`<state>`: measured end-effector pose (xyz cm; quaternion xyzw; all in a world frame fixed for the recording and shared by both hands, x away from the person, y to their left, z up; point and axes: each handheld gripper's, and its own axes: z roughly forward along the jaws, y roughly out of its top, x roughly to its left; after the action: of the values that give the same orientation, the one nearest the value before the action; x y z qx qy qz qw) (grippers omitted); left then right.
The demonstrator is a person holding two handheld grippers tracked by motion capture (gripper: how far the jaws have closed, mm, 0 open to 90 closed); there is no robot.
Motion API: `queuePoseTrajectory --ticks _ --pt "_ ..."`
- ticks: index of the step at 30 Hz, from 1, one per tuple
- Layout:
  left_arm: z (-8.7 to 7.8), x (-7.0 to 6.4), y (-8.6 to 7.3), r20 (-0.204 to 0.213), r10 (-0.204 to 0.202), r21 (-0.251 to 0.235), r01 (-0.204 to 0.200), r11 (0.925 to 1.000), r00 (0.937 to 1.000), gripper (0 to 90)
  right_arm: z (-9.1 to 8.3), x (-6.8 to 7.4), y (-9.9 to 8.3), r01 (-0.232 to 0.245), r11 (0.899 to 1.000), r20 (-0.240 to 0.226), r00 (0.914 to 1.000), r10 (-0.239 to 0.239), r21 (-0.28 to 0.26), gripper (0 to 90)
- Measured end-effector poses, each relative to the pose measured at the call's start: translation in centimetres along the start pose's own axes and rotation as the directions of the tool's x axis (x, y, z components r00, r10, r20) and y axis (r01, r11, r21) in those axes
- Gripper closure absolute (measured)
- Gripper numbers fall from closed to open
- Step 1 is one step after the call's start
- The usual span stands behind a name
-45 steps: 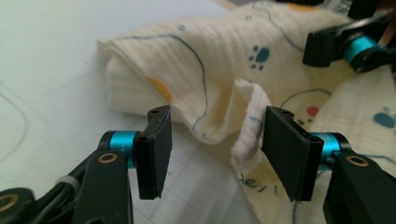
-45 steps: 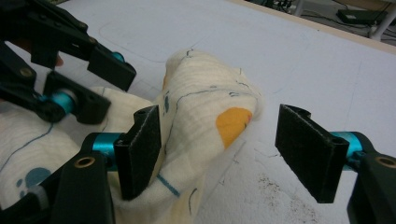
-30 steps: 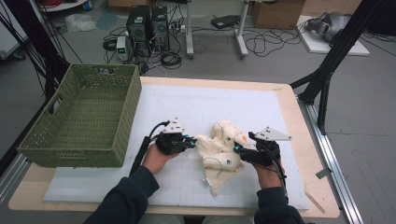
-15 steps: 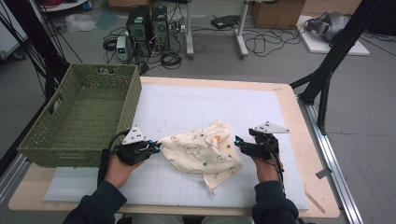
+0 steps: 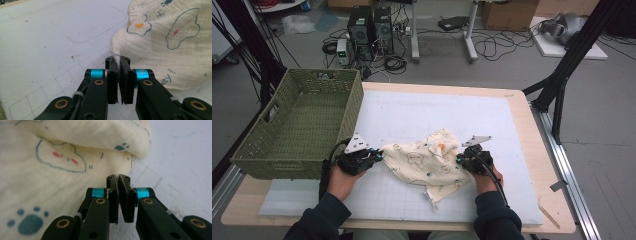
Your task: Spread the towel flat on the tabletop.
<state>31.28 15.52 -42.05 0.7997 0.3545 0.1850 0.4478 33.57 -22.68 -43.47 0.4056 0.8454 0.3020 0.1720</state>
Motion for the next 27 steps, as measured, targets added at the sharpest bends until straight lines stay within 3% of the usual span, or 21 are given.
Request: queuePoseTrajectory --ticks 6,10,16,18,22,25,27 --pt "0.7 0.1 0.0 -0.002 -0.023 0.004 0.023 0.9997 0.9997 85.3 -2.5 -0.8 -2.3 0.011 0.999 0.059 0.9982 -0.014 0.052 86.9" --pt "1.4 0.1 0.1 -0.015 -0.037 0.007 0.037 0.9993 0.9992 85.3 -4.6 -1.3 -4.7 -0.012 0.998 0.083 0.9965 0.006 0.066 87.0" --pt "2.0 0.2 -0.1 -0.023 -0.048 0.024 0.048 0.9986 0.9986 85.3 -7.2 -0.5 -6.7 -0.022 0.994 0.091 0.9957 0.012 0.108 84.9" --pt "2.1 0.2 -0.1 -0.020 -0.046 0.030 0.047 0.9984 0.9987 85.2 -7.8 -0.4 -6.5 -0.017 0.996 0.108 0.9941 0.008 0.086 76.7" --pt "2.2 0.0 -0.1 -0.013 -0.034 0.036 0.035 0.9988 0.9993 85.0 -8.1 -1.2 -3.9 -0.032 0.998 0.126 0.9912 0.039 -0.057 56.8" --pt "2.1 0.0 -0.2 -0.009 -0.033 0.036 0.034 0.9988 0.9994 84.5 -6.6 -1.6 -1.3 -0.003 0.994 0.117 0.9930 0.016 -0.105 48.8" --pt "1.9 0.1 -0.2 -0.005 -0.038 0.028 0.038 0.9989 0.9993 84.2 -5.0 -1.8 0.5 0.000 0.991 0.076 0.9971 0.010 -0.132 47.0"
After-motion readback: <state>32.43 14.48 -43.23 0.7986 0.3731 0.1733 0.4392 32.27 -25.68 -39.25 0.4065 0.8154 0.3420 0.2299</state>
